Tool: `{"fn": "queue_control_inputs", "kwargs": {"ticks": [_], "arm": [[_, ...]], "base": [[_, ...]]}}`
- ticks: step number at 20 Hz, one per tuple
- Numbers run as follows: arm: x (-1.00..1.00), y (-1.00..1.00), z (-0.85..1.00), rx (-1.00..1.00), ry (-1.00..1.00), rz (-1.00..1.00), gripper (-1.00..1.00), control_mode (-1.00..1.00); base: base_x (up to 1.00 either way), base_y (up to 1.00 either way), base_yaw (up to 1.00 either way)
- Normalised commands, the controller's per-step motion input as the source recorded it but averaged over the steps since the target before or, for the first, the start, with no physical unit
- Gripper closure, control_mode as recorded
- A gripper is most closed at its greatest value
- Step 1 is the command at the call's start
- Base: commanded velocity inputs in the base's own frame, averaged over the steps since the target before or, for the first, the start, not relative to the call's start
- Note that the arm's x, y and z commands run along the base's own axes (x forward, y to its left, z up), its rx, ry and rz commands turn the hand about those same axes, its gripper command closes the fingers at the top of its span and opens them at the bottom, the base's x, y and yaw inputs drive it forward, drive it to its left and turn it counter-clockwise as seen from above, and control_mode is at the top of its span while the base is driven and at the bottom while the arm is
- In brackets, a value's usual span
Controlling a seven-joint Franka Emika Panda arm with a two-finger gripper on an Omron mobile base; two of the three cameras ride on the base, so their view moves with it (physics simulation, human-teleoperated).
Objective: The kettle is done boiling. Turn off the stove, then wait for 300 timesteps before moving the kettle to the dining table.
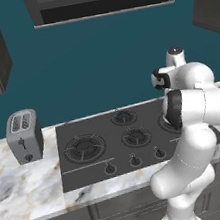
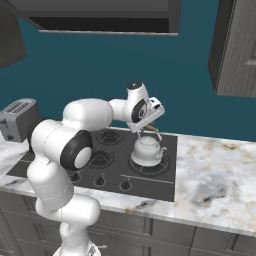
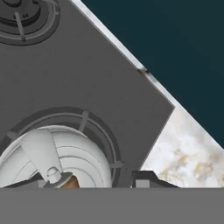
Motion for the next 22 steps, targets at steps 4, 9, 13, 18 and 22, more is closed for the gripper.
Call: {"fn": "queue_control_inputs", "kwargs": {"ticks": [4, 9, 13, 18, 22], "arm": [[0.00, 0.00, -0.01, 0.00, 0.00, 0.00, 1.00, -1.00], [-0.02, 0.01, 0.06, -0.01, -0.05, -0.03, 1.00, -1.00], [-0.14, 0.01, 0.42, -0.07, -0.12, -0.04, 1.00, -1.00], [-0.32, 0.00, 0.48, -0.08, -0.05, -0.06, 1.00, -1.00], [-0.44, 0.00, 0.42, -0.06, 0.00, -0.08, 1.00, -1.00]], "base": [[0.00, 0.00, 0.00], [0.00, 0.00, 0.00], [0.00, 0.00, 0.00], [0.00, 0.00, 0.00], [0.00, 0.00, 0.00]]}}
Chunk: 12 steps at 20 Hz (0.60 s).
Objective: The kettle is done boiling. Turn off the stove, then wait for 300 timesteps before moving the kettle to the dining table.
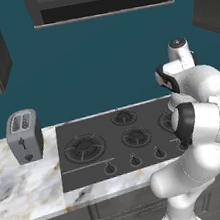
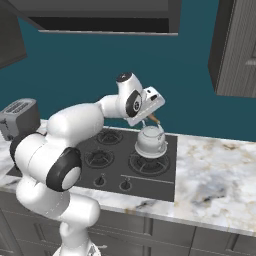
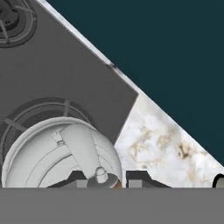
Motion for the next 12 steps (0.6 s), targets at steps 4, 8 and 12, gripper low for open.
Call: {"fn": "queue_control_inputs", "kwargs": {"ticks": [4, 8, 12], "arm": [[-0.43, 0.00, 0.39, -0.04, 0.00, -0.09, 1.00, -1.00], [-0.34, 0.00, 0.39, -0.06, 0.02, -0.08, 1.00, -1.00], [-0.06, 0.06, 0.35, -0.05, 0.01, -0.07, 1.00, -1.00]], "base": [[0.00, 0.00, 0.00], [0.00, 0.00, 0.00], [0.00, 0.00, 0.00]]}}
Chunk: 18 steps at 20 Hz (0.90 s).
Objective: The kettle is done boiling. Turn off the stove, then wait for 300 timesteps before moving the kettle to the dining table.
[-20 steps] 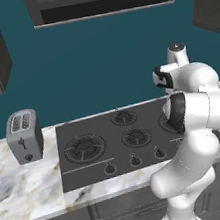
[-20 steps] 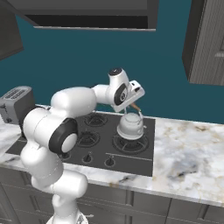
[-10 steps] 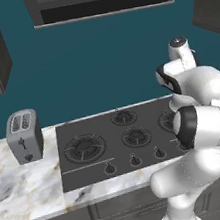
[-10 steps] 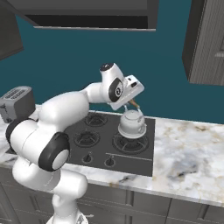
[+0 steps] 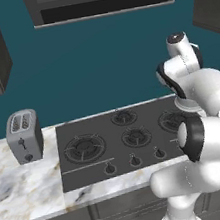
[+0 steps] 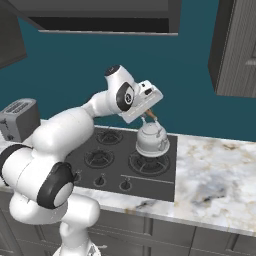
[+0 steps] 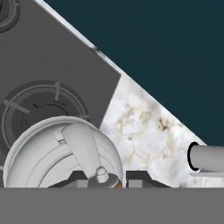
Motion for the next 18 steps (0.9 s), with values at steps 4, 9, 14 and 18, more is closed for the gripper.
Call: {"fn": "queue_control_inputs", "kwargs": {"ticks": [4, 9, 14, 18], "arm": [[0.01, 0.05, 0.07, -0.02, 0.03, -0.03, 1.00, -1.00], [0.00, 0.00, 0.00, 0.00, 0.00, 0.00, 1.00, 1.00], [0.00, 0.00, 0.00, 0.00, 0.00, 0.00, 1.00, 1.00], [0.00, 0.00, 0.00, 0.00, 0.00, 0.00, 1.00, 1.00]], "base": [[0.00, 0.00, 0.00], [-0.07, 0.00, 0.00], [-0.53, 0.00, -0.09], [-0.55, 0.00, -0.20]]}}
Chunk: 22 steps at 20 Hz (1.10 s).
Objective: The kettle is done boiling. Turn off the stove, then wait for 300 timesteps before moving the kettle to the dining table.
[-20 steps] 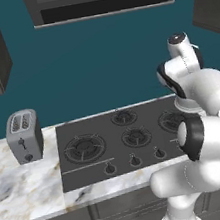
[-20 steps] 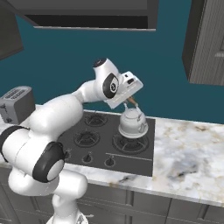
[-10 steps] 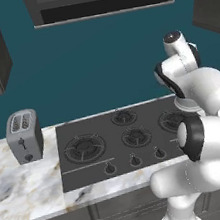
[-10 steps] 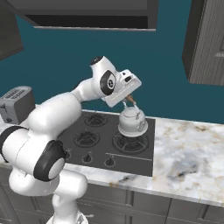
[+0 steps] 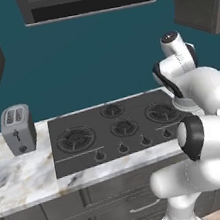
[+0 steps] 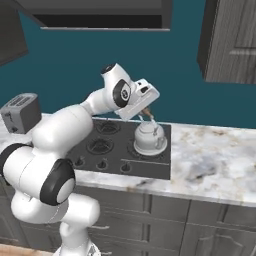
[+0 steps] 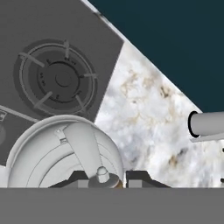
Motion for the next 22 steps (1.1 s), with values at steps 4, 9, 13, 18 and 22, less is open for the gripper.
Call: {"fn": "queue_control_inputs", "kwargs": {"ticks": [4, 9, 13, 18, 22], "arm": [[0.00, 0.00, 0.00, 0.00, 0.00, 0.00, 1.00, 1.00], [0.00, 0.00, 0.00, 0.00, 0.00, 0.00, 1.00, 1.00], [0.00, 0.00, 0.00, 0.00, 0.00, 0.00, 1.00, 1.00], [0.00, 0.00, 0.00, 0.00, 0.00, 0.00, 1.00, 1.00], [0.00, 0.00, 0.00, 0.00, 0.00, 0.00, 1.00, 1.00]], "base": [[-0.49, 0.00, -0.32], [-0.45, 0.00, -0.39], [-0.39, 0.00, -0.42], [-0.24, 0.00, -0.44], [-0.05, 0.00, -0.48]]}}
